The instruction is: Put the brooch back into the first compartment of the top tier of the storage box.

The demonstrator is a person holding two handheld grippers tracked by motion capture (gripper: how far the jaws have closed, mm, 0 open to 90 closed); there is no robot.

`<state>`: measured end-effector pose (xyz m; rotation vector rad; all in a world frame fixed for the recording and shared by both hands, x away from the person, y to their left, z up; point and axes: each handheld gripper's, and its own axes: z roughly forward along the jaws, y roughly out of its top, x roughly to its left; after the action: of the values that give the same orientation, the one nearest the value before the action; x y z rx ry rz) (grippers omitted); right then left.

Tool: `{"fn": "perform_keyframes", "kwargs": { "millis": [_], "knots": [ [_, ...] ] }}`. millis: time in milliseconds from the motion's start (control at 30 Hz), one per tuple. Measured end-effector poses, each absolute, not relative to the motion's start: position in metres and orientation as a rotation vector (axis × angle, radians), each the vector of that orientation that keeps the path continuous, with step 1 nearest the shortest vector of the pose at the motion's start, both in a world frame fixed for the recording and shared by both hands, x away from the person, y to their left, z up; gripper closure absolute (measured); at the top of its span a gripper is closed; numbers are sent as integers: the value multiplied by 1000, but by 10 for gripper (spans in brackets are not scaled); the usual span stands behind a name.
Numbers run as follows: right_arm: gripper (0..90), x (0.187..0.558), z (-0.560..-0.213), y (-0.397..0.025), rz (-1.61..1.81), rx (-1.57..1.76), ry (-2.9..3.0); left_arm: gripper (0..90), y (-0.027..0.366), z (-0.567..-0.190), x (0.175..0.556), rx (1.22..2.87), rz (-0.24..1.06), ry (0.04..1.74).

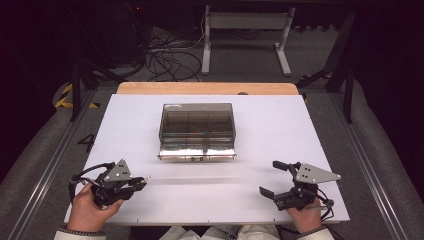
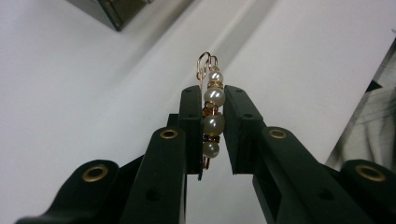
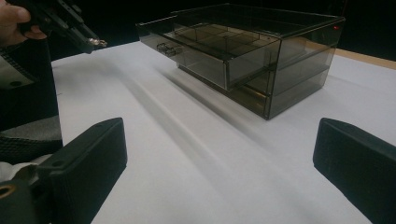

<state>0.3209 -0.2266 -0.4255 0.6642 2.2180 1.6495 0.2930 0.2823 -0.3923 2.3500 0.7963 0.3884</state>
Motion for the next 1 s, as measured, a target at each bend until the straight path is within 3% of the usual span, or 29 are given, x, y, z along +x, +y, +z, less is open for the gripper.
{"fn": "perform_keyframes", "kwargs": {
  "millis": [767, 1000],
  "knots": [
    [34, 320, -426, -227, 1643, 669, 2220, 790, 303, -377, 287, 1986, 408, 825],
    [34, 320, -426, -227, 1643, 669, 2221, 789, 303, -375, 285, 1945, 435, 820]
  ]
}}
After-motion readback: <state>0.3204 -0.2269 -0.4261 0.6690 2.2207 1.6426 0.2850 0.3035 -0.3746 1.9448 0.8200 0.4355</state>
